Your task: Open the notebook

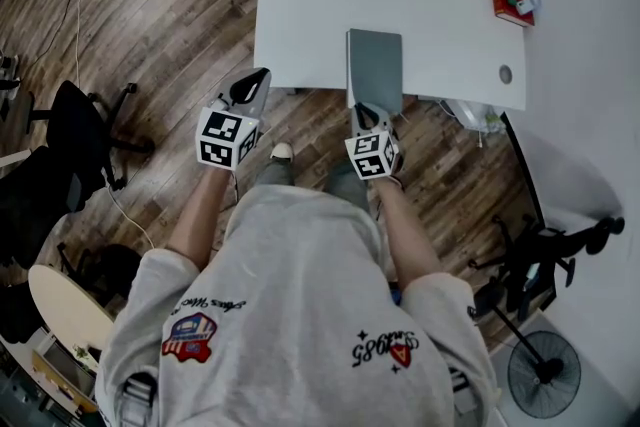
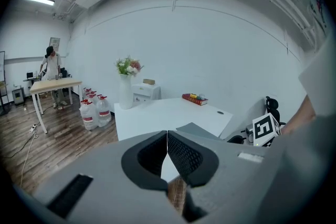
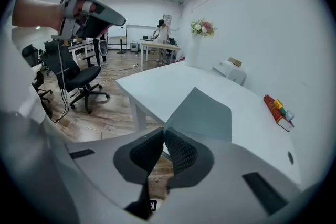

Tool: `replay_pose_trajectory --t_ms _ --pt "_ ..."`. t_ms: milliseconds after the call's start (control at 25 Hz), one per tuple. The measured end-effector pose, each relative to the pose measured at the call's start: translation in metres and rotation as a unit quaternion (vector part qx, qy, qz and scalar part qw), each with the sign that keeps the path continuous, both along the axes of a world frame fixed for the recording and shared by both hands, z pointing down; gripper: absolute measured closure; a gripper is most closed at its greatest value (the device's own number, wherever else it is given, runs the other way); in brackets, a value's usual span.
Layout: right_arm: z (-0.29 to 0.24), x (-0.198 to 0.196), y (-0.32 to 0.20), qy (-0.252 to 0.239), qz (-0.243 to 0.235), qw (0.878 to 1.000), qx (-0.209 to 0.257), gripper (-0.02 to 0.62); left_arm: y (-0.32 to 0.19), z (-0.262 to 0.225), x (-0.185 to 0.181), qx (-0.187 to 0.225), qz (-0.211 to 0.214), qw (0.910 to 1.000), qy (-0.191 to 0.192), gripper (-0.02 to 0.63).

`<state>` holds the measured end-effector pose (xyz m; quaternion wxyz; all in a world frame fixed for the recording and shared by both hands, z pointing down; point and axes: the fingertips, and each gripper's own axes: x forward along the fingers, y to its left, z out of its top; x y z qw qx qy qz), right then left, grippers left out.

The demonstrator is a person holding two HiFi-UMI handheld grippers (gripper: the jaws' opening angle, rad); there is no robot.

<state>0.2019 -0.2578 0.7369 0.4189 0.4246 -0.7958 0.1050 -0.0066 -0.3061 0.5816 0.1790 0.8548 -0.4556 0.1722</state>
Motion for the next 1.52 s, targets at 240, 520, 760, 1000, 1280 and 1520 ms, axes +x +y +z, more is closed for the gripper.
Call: replay_pose_trajectory --t_ms 240,520,760,1000,1280,1520 --pt "-0.027 0.013 -0.003 -0.046 0.024 0.998 0.030 0.566 0.001 -0.006 0.032 0.003 0.018 0.9998 -0.003 0.600" --pt "-0.069 0.052 -0.007 -0.111 0.075 0.989 0.058 0.568 -0.007 -0.014 0.083 0.008 0.052 0.9986 -0.005 0.600" --pt "-0.095 0.090 -0.014 -0.129 0.115 0.981 0.088 0.567 -0.023 -0.018 0.119 0.017 0.089 0.9958 -0.010 0.600" --pt "-0.105 0.144 -0.020 -0.157 0.181 0.965 0.104 0.565 -0.038 -0.022 0.146 0.018 0.105 0.9942 -0.015 0.600" --pt "-0.103 0.209 -0.030 -0.175 0.256 0.946 0.097 0.560 -0.048 -0.025 0.172 0.009 0.100 0.9947 -0.023 0.600" --pt "-0.078 0.272 -0.027 -0.183 0.308 0.932 0.061 0.561 -0.045 -0.025 0.198 0.003 0.088 0.9954 -0.039 0.600"
